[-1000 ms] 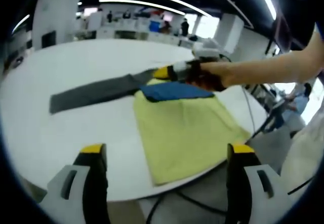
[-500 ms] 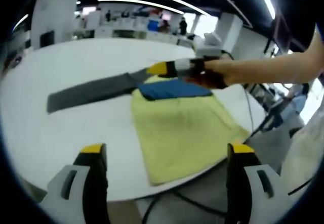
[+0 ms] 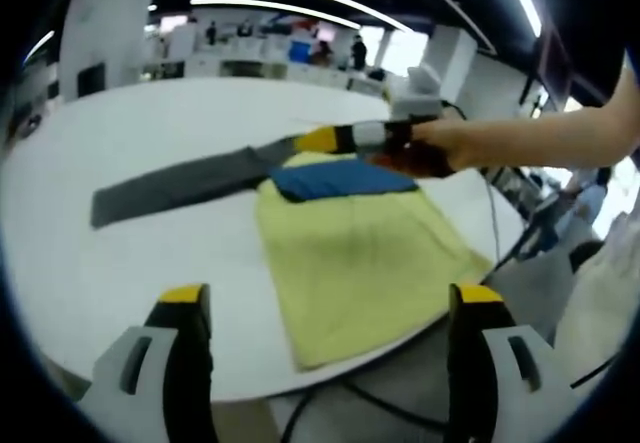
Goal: Fold the garment on the visible template until the final outline fits inside the template.
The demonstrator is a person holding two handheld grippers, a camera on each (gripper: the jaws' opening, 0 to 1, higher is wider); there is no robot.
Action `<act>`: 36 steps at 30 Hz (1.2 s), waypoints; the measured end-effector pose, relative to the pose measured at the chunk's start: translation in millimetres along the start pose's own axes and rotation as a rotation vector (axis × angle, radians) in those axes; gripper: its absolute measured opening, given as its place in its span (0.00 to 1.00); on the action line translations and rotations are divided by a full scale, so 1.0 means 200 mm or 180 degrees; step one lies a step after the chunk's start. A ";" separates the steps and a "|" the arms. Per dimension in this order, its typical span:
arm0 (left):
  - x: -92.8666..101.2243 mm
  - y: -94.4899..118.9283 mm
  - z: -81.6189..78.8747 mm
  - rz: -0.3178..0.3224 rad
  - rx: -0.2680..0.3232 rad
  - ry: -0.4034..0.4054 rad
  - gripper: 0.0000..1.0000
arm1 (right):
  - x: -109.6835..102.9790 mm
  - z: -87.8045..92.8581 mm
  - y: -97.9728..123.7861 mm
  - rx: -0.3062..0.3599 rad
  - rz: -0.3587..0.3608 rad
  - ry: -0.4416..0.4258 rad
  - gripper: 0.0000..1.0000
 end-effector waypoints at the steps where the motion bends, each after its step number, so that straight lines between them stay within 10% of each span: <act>1: 0.00 0.00 0.00 0.0001 0.0000 0.0000 0.95 | 0.00 0.00 0.01 -0.0001 -0.0005 -0.0004 0.80; 15: 0.01 -0.03 -0.03 0.0076 -0.0005 -0.0068 0.95 | 0.03 -0.02 0.16 0.0086 0.0114 0.0024 0.79; 36: 0.07 -0.11 -0.06 0.0278 -0.0048 -0.0190 0.95 | 0.02 0.06 0.68 0.0239 0.0398 -0.0087 0.74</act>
Point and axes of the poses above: the point that each gripper's makers call its tool centre point, and the gripper's own axes: y roughly backward along the fingers, x roughly to its right, z roughly out of its underside, the point moved 7 cm from there along y, roughly backward along the fingers, and after that the axes turned 5 degrees about x, right-handed, at the moved point
